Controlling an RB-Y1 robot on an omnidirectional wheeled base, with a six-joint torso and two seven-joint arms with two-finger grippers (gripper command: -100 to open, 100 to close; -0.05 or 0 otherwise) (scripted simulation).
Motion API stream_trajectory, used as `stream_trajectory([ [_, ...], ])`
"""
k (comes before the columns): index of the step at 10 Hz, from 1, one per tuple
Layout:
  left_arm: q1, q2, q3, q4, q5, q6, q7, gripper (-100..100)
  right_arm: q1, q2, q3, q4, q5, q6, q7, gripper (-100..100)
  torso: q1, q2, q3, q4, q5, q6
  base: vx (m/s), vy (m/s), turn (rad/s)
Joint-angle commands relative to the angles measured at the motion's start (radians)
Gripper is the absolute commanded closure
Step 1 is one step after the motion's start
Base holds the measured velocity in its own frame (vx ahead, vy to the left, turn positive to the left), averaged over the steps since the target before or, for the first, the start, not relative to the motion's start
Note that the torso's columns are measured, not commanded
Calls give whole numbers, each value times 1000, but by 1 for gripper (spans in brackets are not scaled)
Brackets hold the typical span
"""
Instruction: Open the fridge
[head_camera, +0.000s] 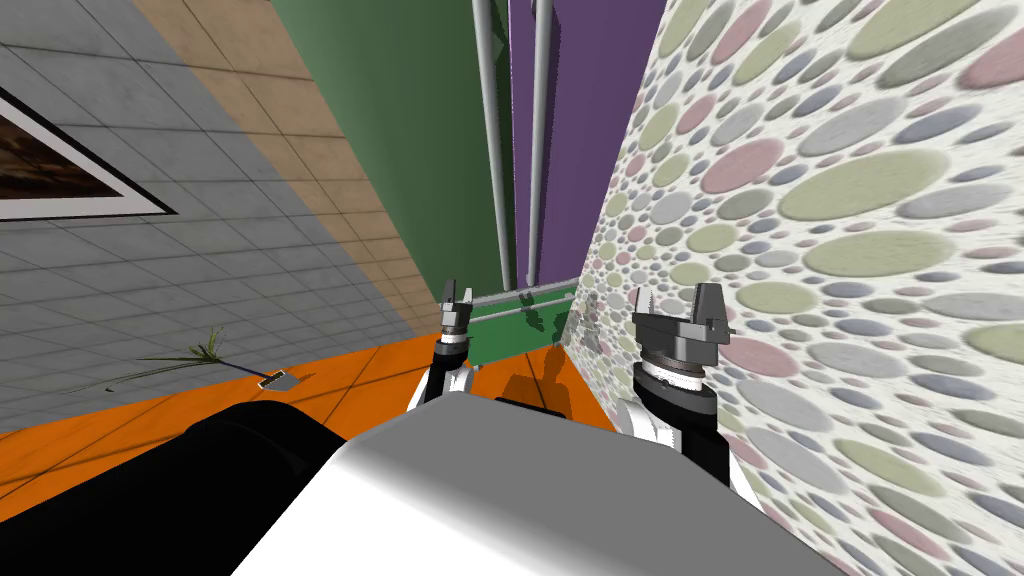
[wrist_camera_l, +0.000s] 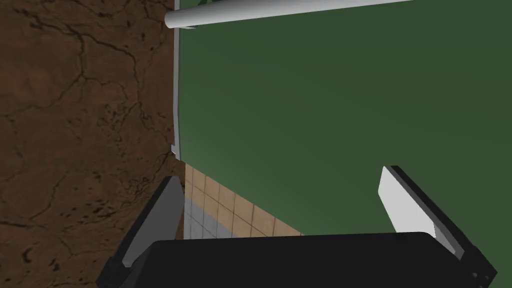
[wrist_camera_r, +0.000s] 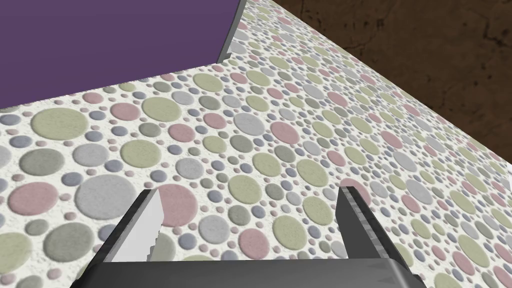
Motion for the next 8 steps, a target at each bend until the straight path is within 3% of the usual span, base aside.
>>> stream_trajectory([
  [1,0,0,0,0,0,0,0,0,0,0,0,0,0,0,0,0,0,40,-82,41,0,0,0,0,0],
  [8,0,0,0,0,0,0,0,0,0,0,0,0,0,0,0,0,0,544,-1087,544,0,0,0,0,0],
])
